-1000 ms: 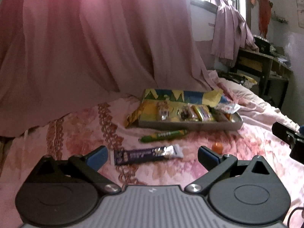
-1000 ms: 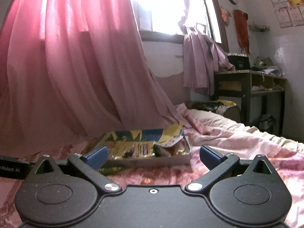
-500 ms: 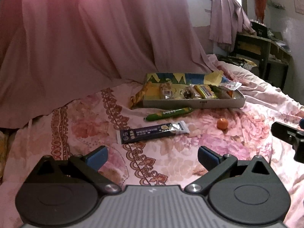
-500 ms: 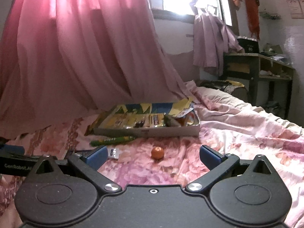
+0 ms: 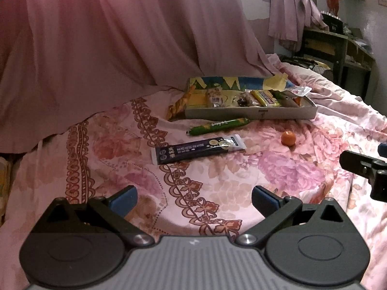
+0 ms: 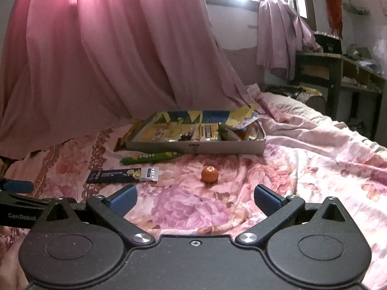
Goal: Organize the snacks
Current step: 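Withdraw both tools from the tray back over the remaining snacks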
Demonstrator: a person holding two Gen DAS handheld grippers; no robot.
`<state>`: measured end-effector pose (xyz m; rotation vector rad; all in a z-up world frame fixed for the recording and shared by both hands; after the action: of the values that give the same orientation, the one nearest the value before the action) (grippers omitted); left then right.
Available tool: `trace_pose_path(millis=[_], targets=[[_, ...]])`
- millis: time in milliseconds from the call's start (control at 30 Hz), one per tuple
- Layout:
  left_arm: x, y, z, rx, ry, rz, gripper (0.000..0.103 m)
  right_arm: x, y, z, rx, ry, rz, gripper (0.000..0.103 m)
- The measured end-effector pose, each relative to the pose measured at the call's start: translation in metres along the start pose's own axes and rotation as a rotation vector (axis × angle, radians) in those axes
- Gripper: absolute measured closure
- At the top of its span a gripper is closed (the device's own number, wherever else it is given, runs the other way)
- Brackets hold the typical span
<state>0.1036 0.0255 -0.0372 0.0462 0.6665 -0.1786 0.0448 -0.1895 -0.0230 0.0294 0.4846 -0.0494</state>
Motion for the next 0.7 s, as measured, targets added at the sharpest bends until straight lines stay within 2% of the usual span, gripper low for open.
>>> trace_pose_path(millis=[200, 367, 700], targets=[[0.008, 0.004, 0.003, -0.015, 0.023, -0.014, 0.000, 0.006, 0.001, -0.001, -0.001, 0.041, 0.000, 0.001], [0.023, 0.010, 0.007, -0.052, 0.072, -0.059, 0.000, 0.012, 0.000, -0.002, 0.008, 0.079, 0.003, 0.001], [0.042, 0.004, 0.012, 0.004, 0.091, -0.103, 0.000, 0.027, -0.002, -0.002, 0.027, 0.164, 0.008, 0.001]])
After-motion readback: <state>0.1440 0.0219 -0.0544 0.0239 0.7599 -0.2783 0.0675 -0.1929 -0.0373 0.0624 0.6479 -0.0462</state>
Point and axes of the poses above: each gripper's, at about its wrist camera, not at the fingertips, and x roughly the way its jaws point, y to its left, z to its top, the point moved 2 cm from there along x, roughly the way its jaws point, and after that the axes turned 3 degrees about -x, right-handed, at the moved point
